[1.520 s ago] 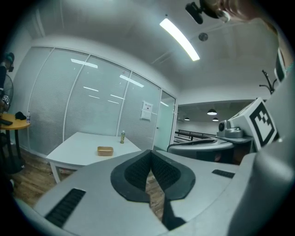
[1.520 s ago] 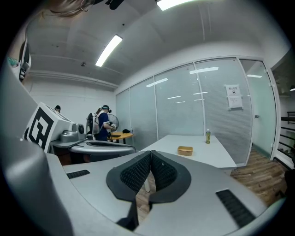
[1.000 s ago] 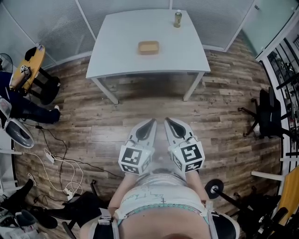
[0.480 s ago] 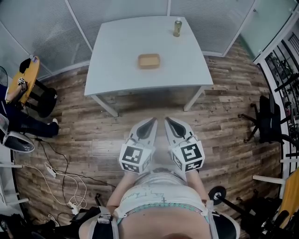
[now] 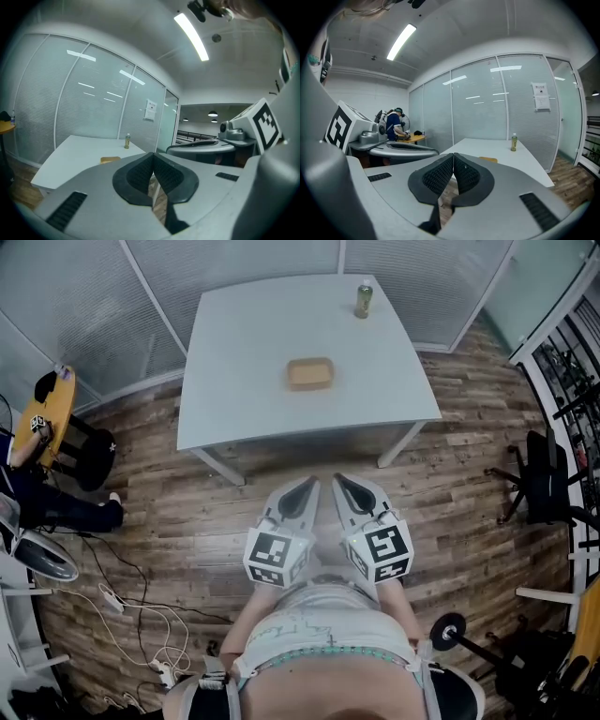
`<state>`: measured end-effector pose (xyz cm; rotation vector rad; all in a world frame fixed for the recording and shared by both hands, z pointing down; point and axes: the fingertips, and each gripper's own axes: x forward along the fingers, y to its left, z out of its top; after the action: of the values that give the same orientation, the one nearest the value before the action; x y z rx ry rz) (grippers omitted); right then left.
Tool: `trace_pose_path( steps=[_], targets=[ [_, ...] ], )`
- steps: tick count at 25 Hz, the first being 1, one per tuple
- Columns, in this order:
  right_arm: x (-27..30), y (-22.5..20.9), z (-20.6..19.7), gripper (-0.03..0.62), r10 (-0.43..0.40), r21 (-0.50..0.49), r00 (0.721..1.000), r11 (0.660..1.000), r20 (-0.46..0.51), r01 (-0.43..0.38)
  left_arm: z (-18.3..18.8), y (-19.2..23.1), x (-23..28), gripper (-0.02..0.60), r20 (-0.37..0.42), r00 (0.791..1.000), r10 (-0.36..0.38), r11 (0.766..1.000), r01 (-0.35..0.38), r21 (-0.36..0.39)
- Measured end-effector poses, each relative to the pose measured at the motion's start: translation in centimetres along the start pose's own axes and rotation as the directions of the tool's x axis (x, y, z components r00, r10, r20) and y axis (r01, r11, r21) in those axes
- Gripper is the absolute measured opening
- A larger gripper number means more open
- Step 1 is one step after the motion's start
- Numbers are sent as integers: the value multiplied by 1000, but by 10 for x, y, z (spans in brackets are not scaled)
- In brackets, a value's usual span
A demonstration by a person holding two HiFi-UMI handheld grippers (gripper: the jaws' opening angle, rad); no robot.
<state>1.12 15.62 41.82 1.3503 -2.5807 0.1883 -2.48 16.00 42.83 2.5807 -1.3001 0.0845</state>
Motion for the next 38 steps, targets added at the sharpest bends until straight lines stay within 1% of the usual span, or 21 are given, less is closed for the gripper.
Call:
trace_pose_path(
  steps=[4,10,13,17,21,28,31,35,38],
  targets=[
    [17,7,2,0,-10,1,1000,1000,2,10,-2,21,-1,3,-14,1000,-15,1000,15,0],
    [31,5,0,0,-32,12,999,999,-21,32,1,41,2,3,-9,1000,-9,998,8,-57],
    [42,1,1,0,-24,12,999,1000,-26,24,-1,48,7,3,-15,1000,-5,997,3,-71],
    [63,-6,2,0,-4,5,1000,1000,-24,4,-2,61,19,3,-21,1000,2,998,-3,-70],
    [93,-21,10,0,13,12,1000,1000,-15,-13,5,85,42,3,-20,1000,18,997,-20,-70],
    [148,-64,35,0,41,4,999,999,-3,-41,36,121,98,3,-10,999,33,998,-33,-48],
    [162,-83,40,0,57,-8,998,998,-8,-58,42,128,120,3,-8,999,48,998,-48,-50],
    [166,-100,35,0,87,-16,996,996,-13,-87,40,121,139,3,-1,998,63,997,-63,-52],
    [196,-117,45,0,98,-4,995,995,-24,-98,51,142,166,3,-17,998,66,996,-67,-54]
  ],
)
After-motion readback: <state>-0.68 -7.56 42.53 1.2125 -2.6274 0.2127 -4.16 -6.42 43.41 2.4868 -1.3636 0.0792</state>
